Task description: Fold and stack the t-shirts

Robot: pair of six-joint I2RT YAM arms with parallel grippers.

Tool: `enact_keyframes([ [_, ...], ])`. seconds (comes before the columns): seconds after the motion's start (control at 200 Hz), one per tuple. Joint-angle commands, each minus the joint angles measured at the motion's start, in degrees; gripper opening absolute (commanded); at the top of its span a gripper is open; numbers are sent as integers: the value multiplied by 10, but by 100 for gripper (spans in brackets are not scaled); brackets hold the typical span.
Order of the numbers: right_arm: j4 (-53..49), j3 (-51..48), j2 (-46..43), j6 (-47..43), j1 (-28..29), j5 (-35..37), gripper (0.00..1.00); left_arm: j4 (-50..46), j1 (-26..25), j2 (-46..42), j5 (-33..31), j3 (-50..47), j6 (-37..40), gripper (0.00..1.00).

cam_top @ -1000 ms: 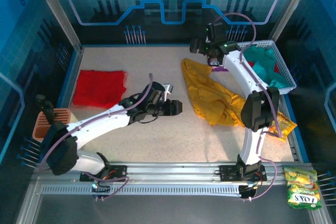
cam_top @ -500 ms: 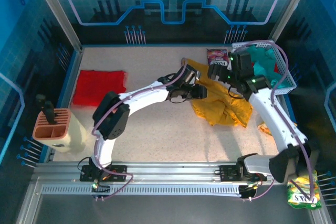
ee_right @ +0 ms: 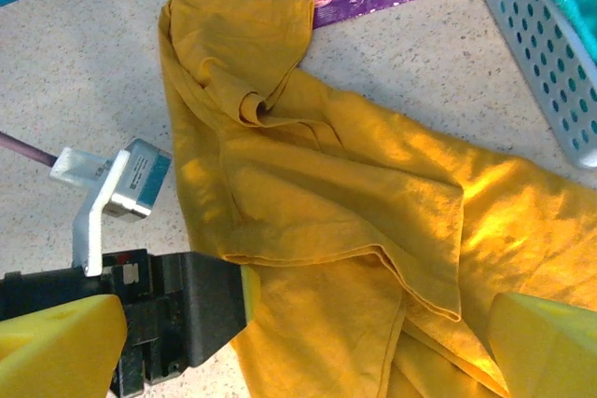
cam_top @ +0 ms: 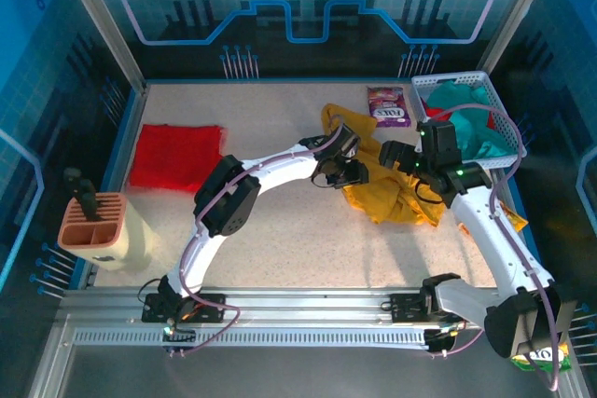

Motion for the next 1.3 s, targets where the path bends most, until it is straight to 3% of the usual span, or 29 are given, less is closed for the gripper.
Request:
enact_keyframes([
  [0.0,-7,-12,-19,5,-14,-16,100,-9,1,5,-20,18,-9,42],
  [0.18,-8,-21,-24,4,-23,-30,100,0,9,-2,-9,9,-17,39],
  [0.505,-4,-34,-34,6,-32,-43,99,1,10,-57,-1,-23,-14,44],
  [1.296,1,-48,-41,4,-42,-50,99,-34,20,18,-16,54,-10,35],
])
